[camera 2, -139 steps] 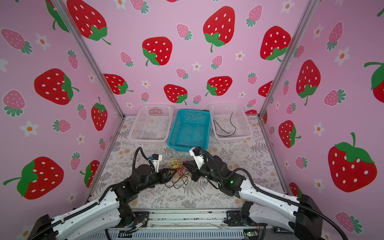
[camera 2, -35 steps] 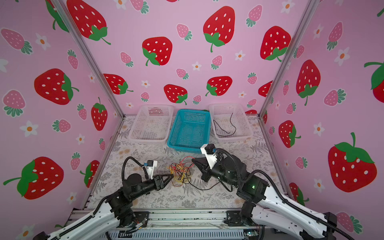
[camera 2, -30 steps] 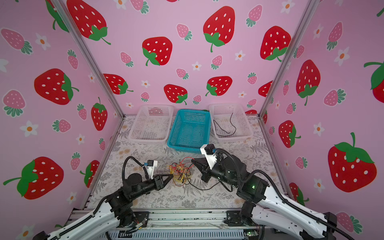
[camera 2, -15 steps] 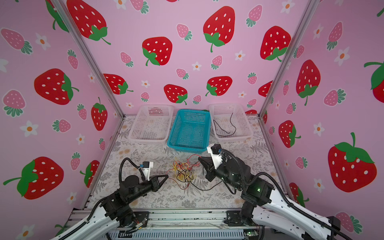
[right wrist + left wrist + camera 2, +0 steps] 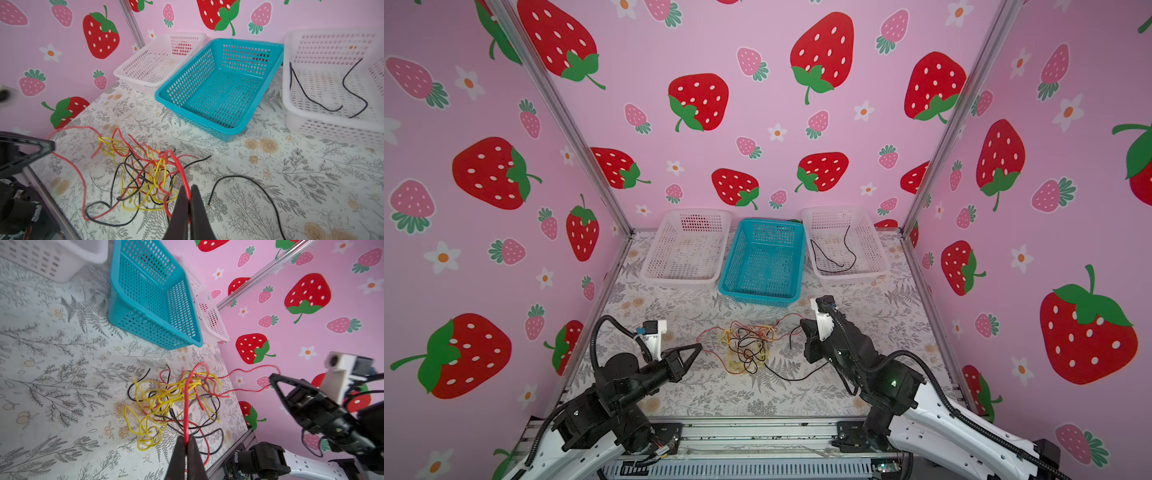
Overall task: Untangle the cables
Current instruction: 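Lift a red wire with the left gripper while the right gripper reaches toward it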
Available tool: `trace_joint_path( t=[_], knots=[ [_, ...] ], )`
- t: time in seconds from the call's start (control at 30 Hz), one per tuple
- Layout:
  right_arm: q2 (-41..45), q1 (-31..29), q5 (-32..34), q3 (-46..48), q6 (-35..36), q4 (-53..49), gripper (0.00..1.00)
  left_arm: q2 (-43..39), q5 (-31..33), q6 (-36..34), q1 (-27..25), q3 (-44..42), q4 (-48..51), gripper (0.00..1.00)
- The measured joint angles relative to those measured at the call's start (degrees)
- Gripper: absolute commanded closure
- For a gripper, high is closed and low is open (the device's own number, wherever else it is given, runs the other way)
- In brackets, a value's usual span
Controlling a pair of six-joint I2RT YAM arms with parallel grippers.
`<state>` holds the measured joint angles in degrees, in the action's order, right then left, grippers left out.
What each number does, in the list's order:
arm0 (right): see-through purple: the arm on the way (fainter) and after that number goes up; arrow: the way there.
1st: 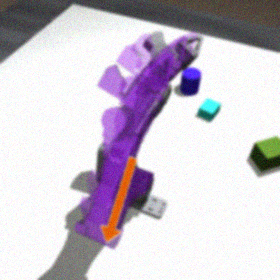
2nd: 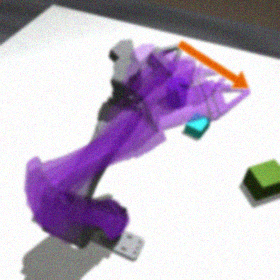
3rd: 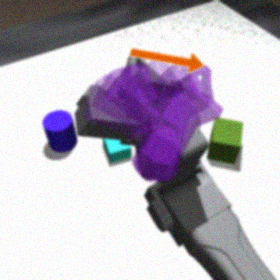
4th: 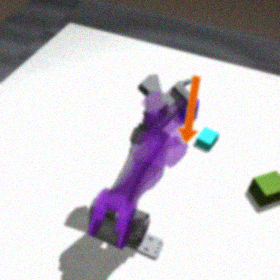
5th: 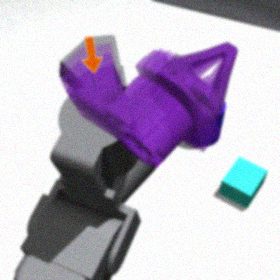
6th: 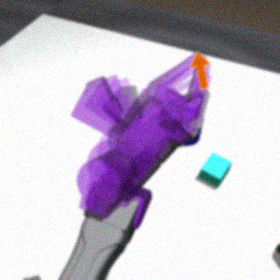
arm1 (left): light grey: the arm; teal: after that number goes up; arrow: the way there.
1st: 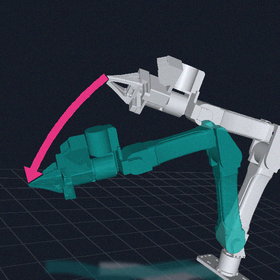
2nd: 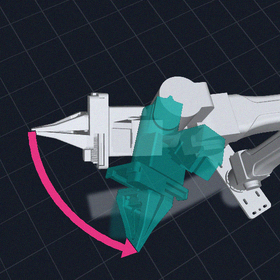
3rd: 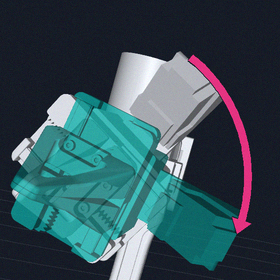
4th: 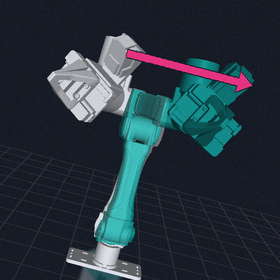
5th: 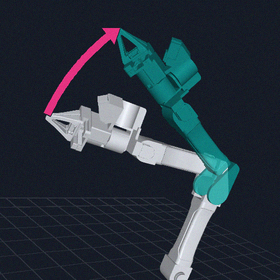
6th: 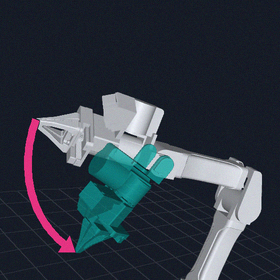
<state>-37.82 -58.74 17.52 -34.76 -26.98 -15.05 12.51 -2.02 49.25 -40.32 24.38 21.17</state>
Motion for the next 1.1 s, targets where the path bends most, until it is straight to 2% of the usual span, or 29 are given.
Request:
trace_joint_path(
  t=[0.3, 0.5, 0.63, 0.7, 0.87, 1.0, 1.03, 1.1],
  knots=[
    [-4.3, 8.6, -6.8, 8.8, -2.1, 4.0, 1.0, 4.2, 1.2, -4.9, 0.1, 19.0, 5.2, 1.0],
    [-8.6, 9.6, -11.3, 10.0, -2.3, 8.4, 0.99, 10.0, 0.4, -7.6, 0.1, 25.9, 7.2, 1.0],
    [-9.6, 9.6, -13.2, 8.5, -1.0, 8.1, 0.75, 14.6, 0.0, -9.5, 0.1, 28.5, 9.0, 1.0],
    [-9.5, 9.6, -13.8, 6.8, 0.0, 7.5, 0.66, 16.6, 0.1, -10.4, 0.1, 29.4, 10.2, 1.0],
    [-9.1, 9.6, -15.3, 2.2, 1.8, 6.8, 0.52, 20.9, 1.4, -12.5, 0.1, 32.9, 13.4, 1.0],
    [-9.2, 9.1, -17.4, 0.2, 3.2, 6.8, 0.49, 22.7, 1.5, -13.0, 0.1, 35.2, 13.4, 1.0],
    [-9.1, 8.6, -17.8, -0.2, 3.7, 7.0, 0.44, 23.4, 1.3, -13.0, 0.1, 35.7, 13.3, 1.0],
    [-9.0, 6.8, -19.1, -0.9, 5.0, 7.8, 0.42, 25.1, 0.5, -12.9, 0.1, 36.5, 13.0, 1.0]
  ],
)
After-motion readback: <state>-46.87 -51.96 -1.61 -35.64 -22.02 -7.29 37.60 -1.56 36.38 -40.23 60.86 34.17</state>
